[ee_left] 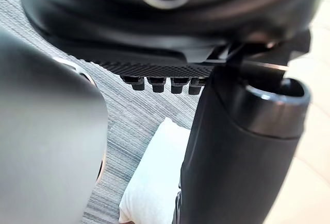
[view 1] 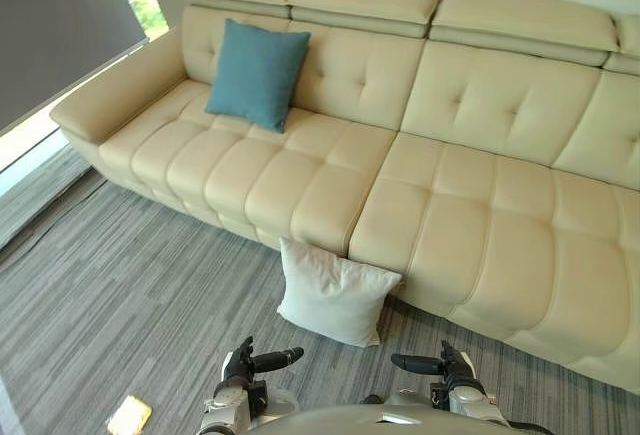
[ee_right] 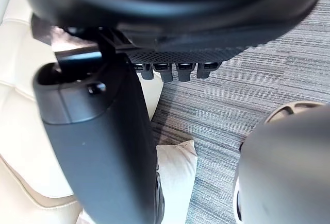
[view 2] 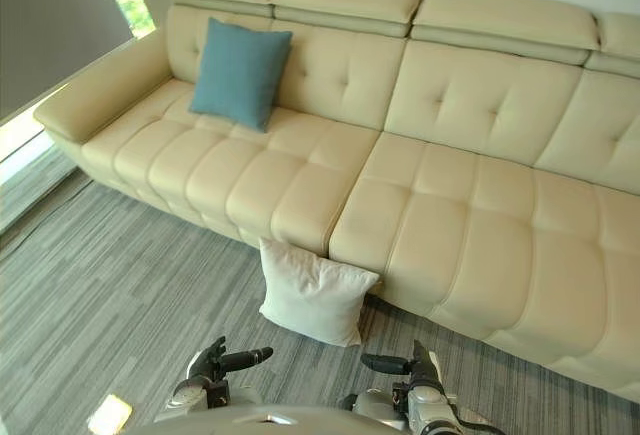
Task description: Pick up cushions and gather them together orderly.
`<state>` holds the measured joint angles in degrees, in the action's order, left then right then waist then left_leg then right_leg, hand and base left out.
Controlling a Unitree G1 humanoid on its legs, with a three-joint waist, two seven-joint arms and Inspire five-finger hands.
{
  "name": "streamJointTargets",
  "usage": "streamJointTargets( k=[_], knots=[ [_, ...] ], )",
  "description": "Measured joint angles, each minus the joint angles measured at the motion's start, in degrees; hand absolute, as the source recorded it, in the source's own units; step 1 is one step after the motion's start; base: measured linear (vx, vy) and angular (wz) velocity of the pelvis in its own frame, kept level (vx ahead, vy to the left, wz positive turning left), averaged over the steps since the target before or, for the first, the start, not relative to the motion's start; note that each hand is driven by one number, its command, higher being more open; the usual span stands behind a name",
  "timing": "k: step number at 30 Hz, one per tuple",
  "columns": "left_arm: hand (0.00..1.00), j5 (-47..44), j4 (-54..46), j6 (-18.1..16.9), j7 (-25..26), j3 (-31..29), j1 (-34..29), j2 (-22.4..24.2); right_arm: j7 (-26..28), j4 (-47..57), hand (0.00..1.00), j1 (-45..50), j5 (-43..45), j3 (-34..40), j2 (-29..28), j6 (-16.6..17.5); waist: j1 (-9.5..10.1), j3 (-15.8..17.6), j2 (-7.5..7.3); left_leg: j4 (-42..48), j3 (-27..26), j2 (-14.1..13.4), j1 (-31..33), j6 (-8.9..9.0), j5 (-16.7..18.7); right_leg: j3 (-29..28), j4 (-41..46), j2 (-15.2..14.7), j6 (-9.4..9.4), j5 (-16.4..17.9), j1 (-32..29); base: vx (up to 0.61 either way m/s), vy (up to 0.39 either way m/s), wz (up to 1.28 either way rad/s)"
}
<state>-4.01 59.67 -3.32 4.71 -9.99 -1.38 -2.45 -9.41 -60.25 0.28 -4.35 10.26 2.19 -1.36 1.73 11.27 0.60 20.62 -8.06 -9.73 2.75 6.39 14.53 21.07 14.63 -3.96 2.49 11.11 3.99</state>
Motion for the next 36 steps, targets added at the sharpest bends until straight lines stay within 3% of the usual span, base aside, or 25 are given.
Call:
streamJointTargets(
  k=[3,5,8,12,17,19,23,28,33,36],
  knots=[
    [1.00,-0.23,0.05,0.01,0.19,0.00,0.01,0.49,-0.07,1.48,1.00,1.25,-0.03,0.19,-0.11,-0.08,0.21,-0.33,0.49,-3.04,0.88,0.67,-0.51,-0.78,-7.90,-2.57,0.99,0.23,-2.26,1.22,1.29,0.11,0.145,-0.44],
    [1.00,-0.17,-0.01,0.00,0.03,0.08,-0.20,-0.58,-0.06,2.79,1.00,2.48,-0.03,0.30,-1.50,-0.08,0.14,-1.33,-1.65,-4.89,-0.34,1.94,-1.85,-1.06,-7.76,-3.38,1.19,-1.17,-3.24,1.64,1.11,0.13,0.124,-0.26],
    [1.00,-0.13,0.24,0.20,0.03,0.08,-0.56,-1.47,0.01,3.20,1.00,3.12,-0.07,1.44,-2.75,-0.14,0.28,-1.69,-2.80,-6.35,-2.31,3.33,-3.61,-1.76,-7.41,-4.56,0.98,-2.61,-4.53,1.72,1.52,0.11,0.101,-0.20],
    [1.00,-0.02,0.20,0.16,0.01,0.17,-0.77,-0.58,0.01,3.22,1.00,3.19,-0.06,2.87,-2.32,-0.14,0.32,-1.59,-1.88,-7.62,-3.36,4.02,-5.95,-2.17,-7.16,-5.49,0.12,-3.17,-5.15,1.73,3.16,0.05,0.054,-0.09],
    [1.00,0.05,0.13,0.12,0.23,0.18,-0.35,-0.53,-0.84,3.36,1.00,2.66,2.33,4.28,-2.12,-0.06,0.47,-0.60,-1.03,-6.43,-3.98,3.00,-4.05,-2.05,-6.75,-6.04,1.47,-2.53,-5.14,1.75,0.76,-0.04,-0.036,-0.11],
    [1.00,-0.25,-0.80,0.11,1.25,0.56,2.47,-0.50,-2.42,3.66,1.00,-0.30,4.26,4.21,-0.97,-0.03,0.72,2.01,0.21,1.71,-3.63,0.91,4.79,-2.45,-4.16,-6.18,7.92,-2.19,-4.64,3.16,-7.22,-0.11,-0.046,-0.11],
    [1.00,-2.77,-2.45,0.12,4.59,0.52,10.26,-2.98,-5.10,6.09,1.00,-7.37,6.85,3.77,-1.60,-0.02,1.06,10.18,-1.84,14.03,-2.16,-1.21,18.69,-3.04,-1.35,-6.64,21.36,-3.14,-3.44,7.16,-21.39,-0.22,-0.072,-0.07],
    [1.00,-5.69,-8.73,-0.01,7.49,-2.99,20.12,-6.93,-7.26,7.57,1.00,-18.20,11.38,3.92,0.25,0.06,1.04,14.39,-2.48,21.76,-0.93,-2.65,32.75,-3.77,-1.02,-6.88,29.22,-3.52,-3.05,7.64,-35.33,-0.20,-0.009,-0.08],
    [1.00,-9.07,-11.71,-1.26,9.23,-7.48,29.66,-9.96,-8.41,10.22,1.00,-27.27,13.53,4.07,1.50,0.29,0.84,17.29,-2.61,26.07,-0.21,-2.68,41.91,-4.54,-1.38,-7.10,34.38,-4.59,-2.76,7.76,-44.54,-0.10,0.016,0.00],
    [1.00,-9.54,-13.04,-1.79,9.81,-7.19,34.47,-10.69,-8.85,12.52,1.00,-32.39,14.22,2.82,2.01,0.48,0.84,17.56,-2.52,28.67,0.37,-2.61,48.77,-5.02,-1.57,-7.07,37.49,-5.27,-2.37,7.99,-51.35,-0.10,0.009,0.03]
  ],
)
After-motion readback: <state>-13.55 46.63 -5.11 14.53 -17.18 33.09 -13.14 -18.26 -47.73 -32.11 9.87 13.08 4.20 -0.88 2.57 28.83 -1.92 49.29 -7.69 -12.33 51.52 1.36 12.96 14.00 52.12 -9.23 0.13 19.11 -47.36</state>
